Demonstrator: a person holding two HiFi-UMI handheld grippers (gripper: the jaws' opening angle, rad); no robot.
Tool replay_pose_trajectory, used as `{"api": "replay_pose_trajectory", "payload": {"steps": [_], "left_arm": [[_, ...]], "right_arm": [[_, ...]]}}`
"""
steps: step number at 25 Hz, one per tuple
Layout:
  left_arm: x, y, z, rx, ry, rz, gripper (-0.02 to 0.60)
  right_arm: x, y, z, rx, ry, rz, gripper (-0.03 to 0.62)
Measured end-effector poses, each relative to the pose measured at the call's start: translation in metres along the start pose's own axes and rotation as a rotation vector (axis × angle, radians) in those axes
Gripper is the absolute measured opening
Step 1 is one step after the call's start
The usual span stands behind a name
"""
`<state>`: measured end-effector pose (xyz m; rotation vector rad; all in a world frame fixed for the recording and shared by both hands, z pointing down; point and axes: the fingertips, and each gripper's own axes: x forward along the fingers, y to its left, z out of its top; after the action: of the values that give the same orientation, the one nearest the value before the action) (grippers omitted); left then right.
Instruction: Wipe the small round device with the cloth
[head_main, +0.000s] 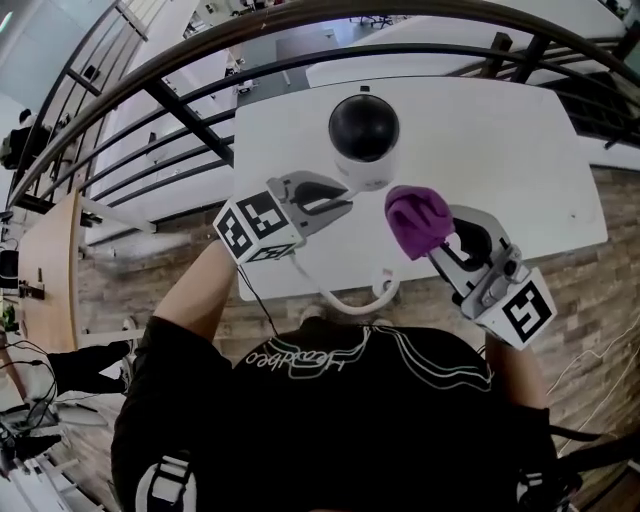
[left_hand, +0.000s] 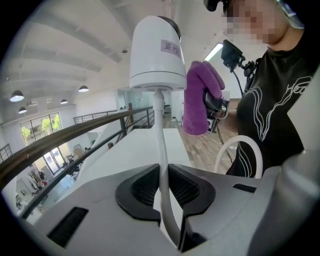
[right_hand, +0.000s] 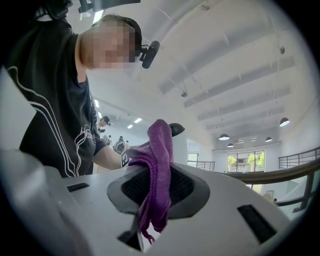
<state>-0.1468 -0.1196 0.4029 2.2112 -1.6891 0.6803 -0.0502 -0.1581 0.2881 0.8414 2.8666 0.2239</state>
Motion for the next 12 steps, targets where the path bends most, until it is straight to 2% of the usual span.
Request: {"api": "replay_pose_trajectory", "payload": {"steps": [6, 12], "left_arm": [[-0.001, 0.001, 0.006, 0.004, -0.055, -0.106, 0.060], [-0.009, 0.002, -0.002, -0.029, -0.121, -0.243, 0.060]], "right_arm": [[0.016, 0.003, 0.021, -0.113, 0.026, -0.177, 0.066], [0.036, 0.036, 0.031, -0.250, 0.147, -0.493, 0.066]]}}
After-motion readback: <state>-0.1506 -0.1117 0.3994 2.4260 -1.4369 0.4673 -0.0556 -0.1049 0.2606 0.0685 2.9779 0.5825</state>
